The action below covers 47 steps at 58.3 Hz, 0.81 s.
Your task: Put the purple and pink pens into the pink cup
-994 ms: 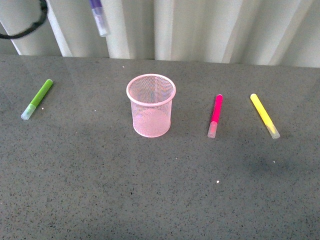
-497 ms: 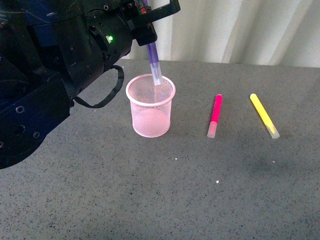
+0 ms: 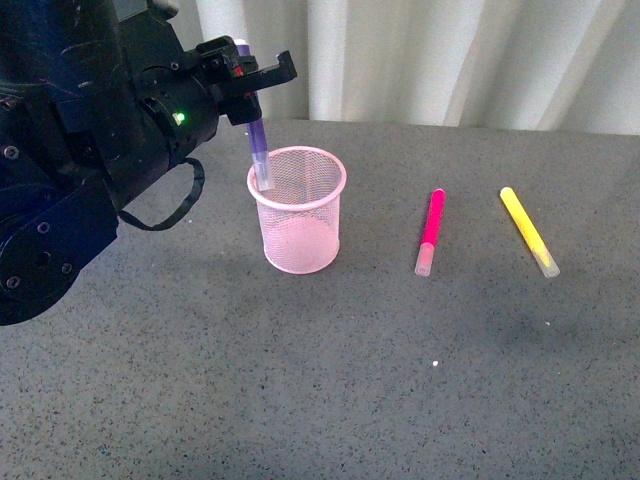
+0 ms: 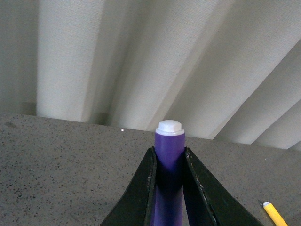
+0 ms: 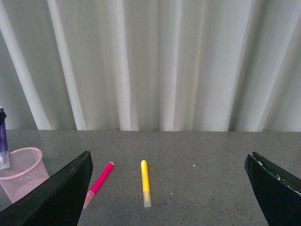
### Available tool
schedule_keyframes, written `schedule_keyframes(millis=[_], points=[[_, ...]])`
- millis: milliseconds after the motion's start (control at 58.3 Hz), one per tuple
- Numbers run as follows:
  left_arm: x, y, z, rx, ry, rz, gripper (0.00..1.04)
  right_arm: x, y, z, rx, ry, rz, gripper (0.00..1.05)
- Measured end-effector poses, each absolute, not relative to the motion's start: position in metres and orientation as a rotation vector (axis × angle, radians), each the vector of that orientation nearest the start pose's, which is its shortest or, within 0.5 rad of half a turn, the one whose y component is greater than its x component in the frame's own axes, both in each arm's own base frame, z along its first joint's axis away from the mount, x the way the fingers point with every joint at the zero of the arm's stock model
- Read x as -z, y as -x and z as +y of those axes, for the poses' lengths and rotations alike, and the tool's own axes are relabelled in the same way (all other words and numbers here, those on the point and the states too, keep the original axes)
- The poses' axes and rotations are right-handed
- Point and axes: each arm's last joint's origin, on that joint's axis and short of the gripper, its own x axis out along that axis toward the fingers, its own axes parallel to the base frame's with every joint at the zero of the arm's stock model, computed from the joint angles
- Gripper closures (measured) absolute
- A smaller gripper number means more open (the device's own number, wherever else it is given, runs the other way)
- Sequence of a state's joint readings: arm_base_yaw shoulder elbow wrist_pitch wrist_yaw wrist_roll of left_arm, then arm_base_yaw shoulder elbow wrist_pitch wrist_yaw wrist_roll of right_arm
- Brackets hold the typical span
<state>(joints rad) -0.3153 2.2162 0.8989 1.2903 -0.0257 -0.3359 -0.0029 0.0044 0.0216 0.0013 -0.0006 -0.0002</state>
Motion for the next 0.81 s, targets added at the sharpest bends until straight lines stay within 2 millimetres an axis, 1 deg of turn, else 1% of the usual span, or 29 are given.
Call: schedule_keyframes(millis=[291, 411, 463, 549, 600, 686, 737, 771, 806], points=[[-0.089, -0.375, -0.124, 0.285, 0.332, 0.075, 0.92, -0.171, -0.097, 0.000, 0.002, 0.000, -0.019, 0.07], [-0.087, -0.374, -0.125, 0.284, 0.328, 0.093, 0.69, -0.171, -0.097, 0.000, 0.002, 0.000, -0.019, 0.07], [-0.086, -0.374, -0.125, 0.287, 0.327, 0.100, 0.62, -0.171, -0.097, 0.000, 0.002, 0.000, -0.019, 0.07], [-0.085, -0.373, -0.125, 0.288, 0.326, 0.110, 0.46, -0.171, -0.097, 0.000, 0.002, 0.000, -0.019, 0.07], [-0.086, -0.372, -0.124, 0.287, 0.325, 0.115, 0.39, -0.171, -0.097, 0.000, 0.002, 0.000, -0.019, 0.07], [-0.091, -0.371, -0.124, 0.286, 0.325, 0.113, 0.23, -0.171, -0.097, 0.000, 0.002, 0.000, -0.019, 0.07], [-0.095, -0.371, -0.123, 0.285, 0.325, 0.110, 0.16, -0.171, -0.097, 0.000, 0.002, 0.001, -0.019, 0.07], [-0.100, -0.370, -0.121, 0.283, 0.326, 0.108, 0.09, -0.171, -0.097, 0.000, 0.002, 0.000, -0.019, 0.07], [-0.104, -0.370, -0.120, 0.282, 0.325, 0.110, 0.05, -0.171, -0.097, 0.000, 0.002, 0.000, -0.019, 0.07]])
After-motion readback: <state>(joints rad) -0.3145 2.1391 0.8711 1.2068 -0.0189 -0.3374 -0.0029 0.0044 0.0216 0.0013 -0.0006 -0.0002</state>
